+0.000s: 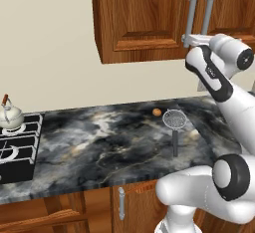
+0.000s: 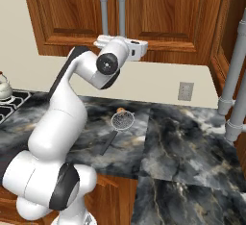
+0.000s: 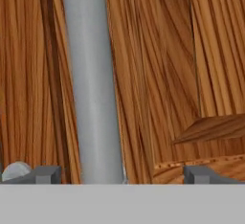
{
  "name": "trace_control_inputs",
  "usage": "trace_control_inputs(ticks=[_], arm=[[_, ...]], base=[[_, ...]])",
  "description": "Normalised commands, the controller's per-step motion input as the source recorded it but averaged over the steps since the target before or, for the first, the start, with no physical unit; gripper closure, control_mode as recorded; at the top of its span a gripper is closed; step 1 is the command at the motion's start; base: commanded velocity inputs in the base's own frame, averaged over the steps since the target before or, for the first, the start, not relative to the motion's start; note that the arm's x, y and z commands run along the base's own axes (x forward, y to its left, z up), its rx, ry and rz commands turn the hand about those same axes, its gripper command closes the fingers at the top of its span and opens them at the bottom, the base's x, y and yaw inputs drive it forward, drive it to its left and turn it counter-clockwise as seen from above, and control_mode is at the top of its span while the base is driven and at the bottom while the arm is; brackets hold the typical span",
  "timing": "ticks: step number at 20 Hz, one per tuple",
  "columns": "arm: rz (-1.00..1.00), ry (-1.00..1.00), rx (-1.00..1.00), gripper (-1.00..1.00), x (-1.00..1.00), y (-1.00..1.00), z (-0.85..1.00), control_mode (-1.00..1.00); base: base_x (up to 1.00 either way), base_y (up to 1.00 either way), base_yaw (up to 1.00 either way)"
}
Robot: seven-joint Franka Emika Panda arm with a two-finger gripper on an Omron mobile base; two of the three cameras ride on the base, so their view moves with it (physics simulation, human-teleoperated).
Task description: Pick the pan from the cabinet and place it on the stove. Then turn on the stove burner for the pan.
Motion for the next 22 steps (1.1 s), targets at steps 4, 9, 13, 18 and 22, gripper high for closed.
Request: trace_control_inputs(ticks=[4,9,13,18,22], arm=[[0.0,-0.07,0.0,-1.0,0.29,-0.1,0.0,-1.0],[0.0,-0.09,0.0,-1.0,0.29,-0.07,0.0,-1.0],[0.0,-0.04,0.0,-1.0,0.3,0.0,0.0,-1.0],[0.0,0.0,0.0,-1.0,0.32,0.0,0.0,-1.0],[0.0,0.01,-0.02,1.0,0.18,0.1,0.0,-1.0]], base=[[0.0,0.0,0.0],[0.0,0.0,0.0],[0.0,0.0,0.0],[0.0,0.0,0.0],[0.0,0.0,0.0]])
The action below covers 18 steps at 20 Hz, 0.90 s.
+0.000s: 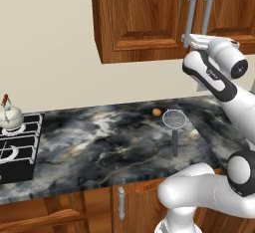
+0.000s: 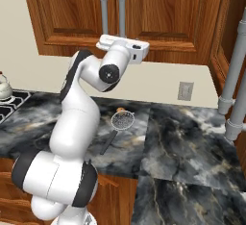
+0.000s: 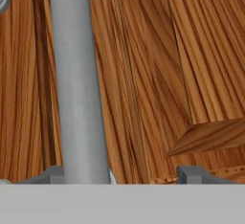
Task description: Pick the pan from the cabinet and place it on the stove. Then turn on the stove burner for the pan.
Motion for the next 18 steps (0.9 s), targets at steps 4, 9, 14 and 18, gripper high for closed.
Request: trace_control_inputs(ticks=[4,9,14,18], arm=[[0.0,0.0,0.0,1.0,0.0,0.02,-0.01,-1.0],[0.0,0.0,-0.02,1.0,-0.06,0.14,0.0,-1.0],[0.0,0.0,-0.03,1.0,-0.14,0.11,0.06,-1.0],[0.05,0.04,-0.02,1.0,-0.02,0.01,0.12,-1.0]], base=[[0.0,0.0,0.0],[0.0,0.0,0.0],[0.0,0.0,0.0],[0.0,0.0,0.0]])
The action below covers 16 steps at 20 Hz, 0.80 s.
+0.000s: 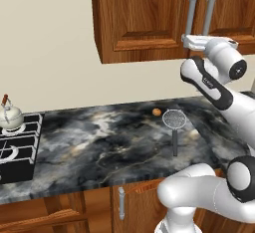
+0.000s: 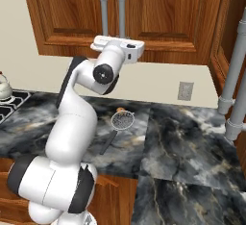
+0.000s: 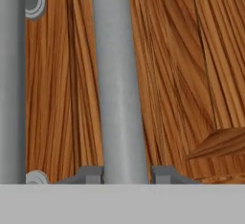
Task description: Pick the pan from the cabinet and place it on the stove. Then turn on the stove burner for the pan.
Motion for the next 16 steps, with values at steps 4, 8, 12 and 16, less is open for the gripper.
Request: trace_control_inputs(ticks=[4,8,12,16], arm=[[0.24,0.05,0.0,1.0,-0.04,-0.14,0.01,-1.0],[0.33,0.06,-0.03,1.0,-0.17,-0.2,0.0,-1.0],[0.23,0.02,-0.06,1.0,-0.39,-0.23,0.0,-1.0],[0.13,0.0,-0.08,1.0,-0.53,-0.41,0.04,-1.0]], base=[[0.0,0.0,0.0],[0.0,0.0,0.0],[0.0,0.0,0.0],[0.0,0.0,0.0]])
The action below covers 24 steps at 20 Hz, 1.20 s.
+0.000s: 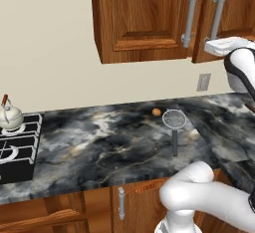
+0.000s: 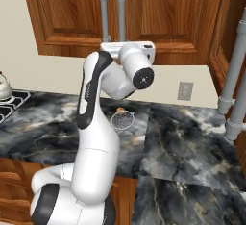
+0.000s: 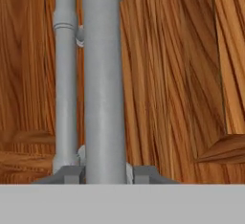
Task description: Pick the pan from the cabinet and place it on the stove. Then turn on the stove burner for the pan.
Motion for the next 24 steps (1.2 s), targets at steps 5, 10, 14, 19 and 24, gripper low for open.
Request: trace_control_inputs(ticks=[5,10,14,19,24], arm=[[0.13,0.0,-0.05,1.0,-0.49,-0.51,0.18,-1.0],[0.1,0.01,-0.05,1.0,-0.4,-0.5,0.18,-1.0],[0.07,0.03,-0.05,1.0,-0.27,-0.61,0.12,-1.0],[0.05,0.0,-0.02,1.0,-0.32,-0.68,0.06,-1.0],[0.0,0.0,0.0,1.0,-0.35,-0.69,0.01,-1.0]], base=[[0.0,0.0,0.0],[0.0,0.0,0.0],[0.0,0.0,0.0],[0.0,0.0,0.0],[0.0,0.0,0.0]])
